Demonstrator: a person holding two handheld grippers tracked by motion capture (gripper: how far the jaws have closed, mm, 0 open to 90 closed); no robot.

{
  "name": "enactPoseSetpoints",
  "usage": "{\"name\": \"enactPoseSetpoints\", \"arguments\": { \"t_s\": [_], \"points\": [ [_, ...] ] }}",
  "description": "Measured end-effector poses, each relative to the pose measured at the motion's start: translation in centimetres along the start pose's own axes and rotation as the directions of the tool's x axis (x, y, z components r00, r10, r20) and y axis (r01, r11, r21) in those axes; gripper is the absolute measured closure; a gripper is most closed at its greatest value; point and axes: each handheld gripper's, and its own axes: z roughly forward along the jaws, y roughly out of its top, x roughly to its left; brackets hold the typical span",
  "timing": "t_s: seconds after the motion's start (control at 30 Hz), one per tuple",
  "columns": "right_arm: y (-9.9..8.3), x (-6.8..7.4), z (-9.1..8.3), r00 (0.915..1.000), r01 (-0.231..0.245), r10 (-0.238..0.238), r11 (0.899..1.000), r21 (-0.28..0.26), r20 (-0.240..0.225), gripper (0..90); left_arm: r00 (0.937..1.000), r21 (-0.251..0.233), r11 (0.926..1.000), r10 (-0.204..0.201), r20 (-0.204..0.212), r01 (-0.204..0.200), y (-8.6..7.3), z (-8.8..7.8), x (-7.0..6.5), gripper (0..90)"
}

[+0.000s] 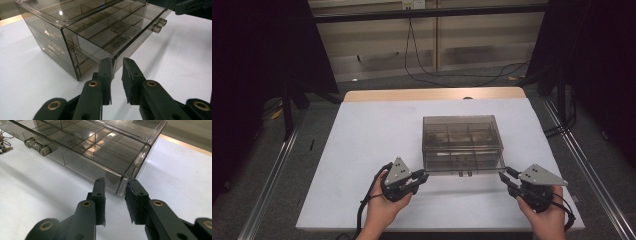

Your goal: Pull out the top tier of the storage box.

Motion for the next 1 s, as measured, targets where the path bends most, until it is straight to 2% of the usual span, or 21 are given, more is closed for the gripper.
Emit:
{"name": "enactPoseSetpoints", "arguments": {
  "t_s": [1.0],
  "points": [
    [-0.30, 0.43, -0.49, 1.0000, 0.006, -0.006, 1.000, 0.004, 0.000, 69.8, 0.9997, 0.023, 0.9997, -0.006, 0.022, 0.005, 0.02, -0.39, -0.08, 77.6]
  ]
}}
